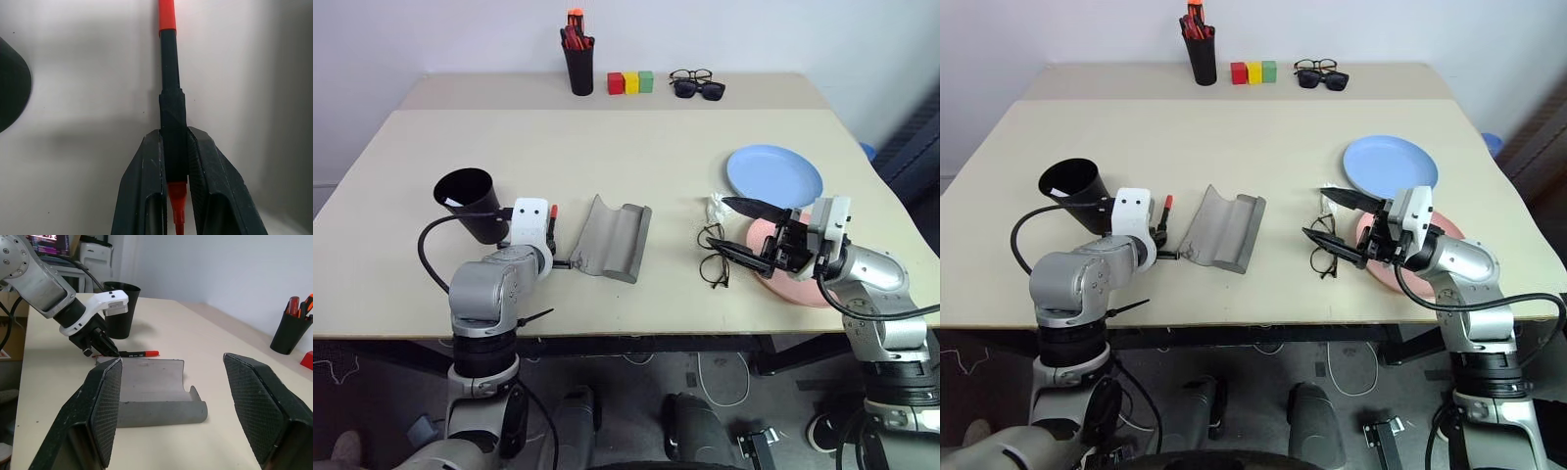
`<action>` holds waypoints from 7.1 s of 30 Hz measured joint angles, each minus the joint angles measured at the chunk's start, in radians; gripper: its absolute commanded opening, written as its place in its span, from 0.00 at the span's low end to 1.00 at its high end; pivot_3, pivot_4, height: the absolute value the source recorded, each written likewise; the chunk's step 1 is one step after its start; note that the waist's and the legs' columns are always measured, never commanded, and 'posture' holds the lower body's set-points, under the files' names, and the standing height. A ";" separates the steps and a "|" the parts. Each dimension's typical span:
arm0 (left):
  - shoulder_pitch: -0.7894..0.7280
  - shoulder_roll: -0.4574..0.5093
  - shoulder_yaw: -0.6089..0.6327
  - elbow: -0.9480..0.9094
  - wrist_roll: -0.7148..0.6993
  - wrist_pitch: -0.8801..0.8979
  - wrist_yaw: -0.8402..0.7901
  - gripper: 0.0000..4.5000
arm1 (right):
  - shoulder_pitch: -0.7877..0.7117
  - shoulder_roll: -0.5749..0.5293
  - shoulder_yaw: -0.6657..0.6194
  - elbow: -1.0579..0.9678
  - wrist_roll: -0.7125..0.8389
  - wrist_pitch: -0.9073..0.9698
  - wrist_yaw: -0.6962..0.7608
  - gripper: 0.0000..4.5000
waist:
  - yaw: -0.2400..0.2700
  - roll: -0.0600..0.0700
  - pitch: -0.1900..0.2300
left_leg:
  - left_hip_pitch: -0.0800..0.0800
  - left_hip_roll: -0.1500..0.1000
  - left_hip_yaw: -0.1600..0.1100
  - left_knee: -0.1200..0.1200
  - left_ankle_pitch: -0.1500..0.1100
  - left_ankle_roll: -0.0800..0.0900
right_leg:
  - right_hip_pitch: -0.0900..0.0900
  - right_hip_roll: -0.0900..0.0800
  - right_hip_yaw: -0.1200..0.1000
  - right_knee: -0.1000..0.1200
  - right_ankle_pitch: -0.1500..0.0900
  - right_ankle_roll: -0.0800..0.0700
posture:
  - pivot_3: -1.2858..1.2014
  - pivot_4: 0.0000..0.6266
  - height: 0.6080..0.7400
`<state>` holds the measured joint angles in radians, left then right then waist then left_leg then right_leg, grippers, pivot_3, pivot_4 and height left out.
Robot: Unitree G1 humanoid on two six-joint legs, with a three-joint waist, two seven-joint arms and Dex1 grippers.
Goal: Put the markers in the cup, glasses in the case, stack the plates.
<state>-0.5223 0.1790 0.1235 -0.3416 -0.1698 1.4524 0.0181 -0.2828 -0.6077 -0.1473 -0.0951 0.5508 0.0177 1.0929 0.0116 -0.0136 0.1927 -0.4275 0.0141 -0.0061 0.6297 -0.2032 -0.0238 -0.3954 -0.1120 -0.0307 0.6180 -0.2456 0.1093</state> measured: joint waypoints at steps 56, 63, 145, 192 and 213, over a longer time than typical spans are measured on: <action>0.157 0.176 0.051 0.446 0.485 -1.615 0.271 0.04 | -0.087 0.076 0.026 0.017 0.022 0.044 0.010 0.75 | 0.001 0.000 0.000 | -0.002 0.001 0.004 -0.002 0.002 -0.002 | -0.003 -0.001 0.000 -0.001 0.005 0.004 | 0.52 0.24 1.00; 0.172 0.169 0.048 0.447 0.466 -1.619 0.242 0.63 | -0.081 0.076 0.025 0.011 0.022 0.045 -0.002 0.75 | 0.001 0.000 0.000 | -0.002 0.001 0.004 -0.002 0.002 -0.002 | -0.003 -0.001 0.000 -0.001 0.005 0.004 | 0.52 0.24 1.00; -0.591 0.090 -0.356 0.636 -0.479 0.108 -0.085 0.01 | 0.360 -0.029 -0.175 -0.273 0.012 0.105 -0.256 0.75 | 0.001 -0.003 0.002 | -0.004 -0.001 0.001 -0.002 0.002 -0.003 | -0.003 -0.001 -0.001 -0.003 0.002 0.001 | 0.52 0.24 1.00; -0.584 0.235 -0.762 0.837 0.271 -0.966 -1.368 0.01 | 0.496 -0.106 -0.224 -0.251 -0.016 0.129 -0.145 0.75 | 0.004 -0.002 0.002 | -0.016 0.000 0.000 0.007 0.002 0.000 | -0.012 -0.001 -0.001 0.003 0.002 0.002 | 0.52 0.24 1.00; -0.576 0.249 -0.725 0.830 0.278 -0.960 -1.351 0.87 | 0.609 -0.152 -0.410 -0.318 0.043 0.237 -0.132 0.75 | 0.001 -0.002 0.002 | -0.016 0.001 0.000 0.016 0.001 0.001 | -0.012 -0.001 0.000 0.009 0.002 0.001 | 0.52 0.24 1.00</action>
<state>-1.0984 0.4275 -0.6017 0.4879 0.1086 0.4926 -1.3325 0.3265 -0.7598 -0.5570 -0.4135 0.5940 0.2551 0.9606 0.0124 -0.0155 0.1945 -0.4434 0.0146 -0.0064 0.6458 -0.2022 -0.0232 -0.4074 -0.1133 -0.0312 0.6272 -0.2435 0.1100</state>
